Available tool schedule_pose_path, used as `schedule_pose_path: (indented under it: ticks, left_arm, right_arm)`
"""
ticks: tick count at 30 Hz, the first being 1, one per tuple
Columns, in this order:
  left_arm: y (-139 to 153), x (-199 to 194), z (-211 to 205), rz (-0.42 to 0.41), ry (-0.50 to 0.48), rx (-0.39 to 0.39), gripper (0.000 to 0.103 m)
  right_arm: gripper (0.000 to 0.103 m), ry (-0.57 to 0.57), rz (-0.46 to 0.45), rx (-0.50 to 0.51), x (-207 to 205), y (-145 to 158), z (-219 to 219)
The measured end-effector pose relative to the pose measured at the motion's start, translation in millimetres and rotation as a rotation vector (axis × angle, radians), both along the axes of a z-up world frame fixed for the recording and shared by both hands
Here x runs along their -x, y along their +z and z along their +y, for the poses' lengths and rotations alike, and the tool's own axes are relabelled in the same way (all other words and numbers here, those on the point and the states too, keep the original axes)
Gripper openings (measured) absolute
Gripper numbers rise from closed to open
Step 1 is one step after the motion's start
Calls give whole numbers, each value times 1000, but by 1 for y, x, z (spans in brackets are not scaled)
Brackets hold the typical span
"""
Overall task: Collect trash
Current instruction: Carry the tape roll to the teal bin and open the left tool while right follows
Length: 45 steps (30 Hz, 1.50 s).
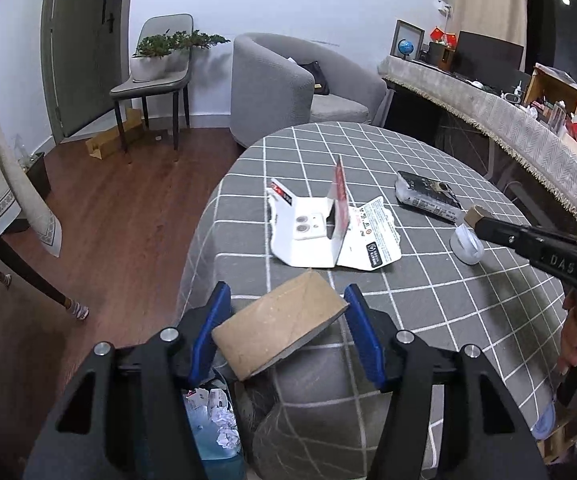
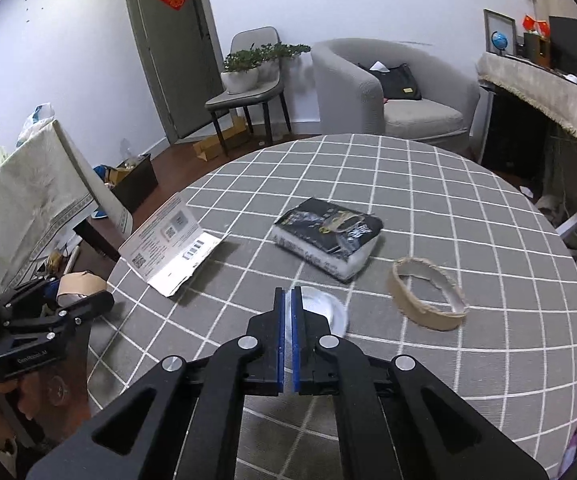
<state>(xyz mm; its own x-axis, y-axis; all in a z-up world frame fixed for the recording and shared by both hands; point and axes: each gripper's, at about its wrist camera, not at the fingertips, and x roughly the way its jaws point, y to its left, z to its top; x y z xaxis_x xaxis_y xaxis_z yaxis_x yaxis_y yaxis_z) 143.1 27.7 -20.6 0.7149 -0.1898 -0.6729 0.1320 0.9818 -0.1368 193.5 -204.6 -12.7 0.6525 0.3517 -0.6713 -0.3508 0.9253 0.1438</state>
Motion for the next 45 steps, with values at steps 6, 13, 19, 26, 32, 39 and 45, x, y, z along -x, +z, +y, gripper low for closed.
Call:
schedule_pose_path:
  ticks: [6,13,19,26,32,39,45]
  left_arm:
    - [2,11,13,-1,5,-8,62]
    - [0,23,29,3,20,-17,62]
    - [-1,34,46,6,24,-23,62]
    - [-6,38,72,24,48,-20,62]
    - [-5,41,93,26,75,4,62]
    - [-18,45,105,56,82,-25,62]
    - [-44,46,123,132,90,-15,62]
  right_arm:
    - [30,-16,-9,44,8,-4,13]
    - [16,-52,21,99,4,-11,24]
    - [1,-75,15,143,1,-12,28]
    - [1,-83,-42,159,6,-6,39]
    - [1,-99,-98,112,13,12,39]
    - [1,-6,-95,78,18,14,69]
    - [1,63,-119,53,29,25,106]
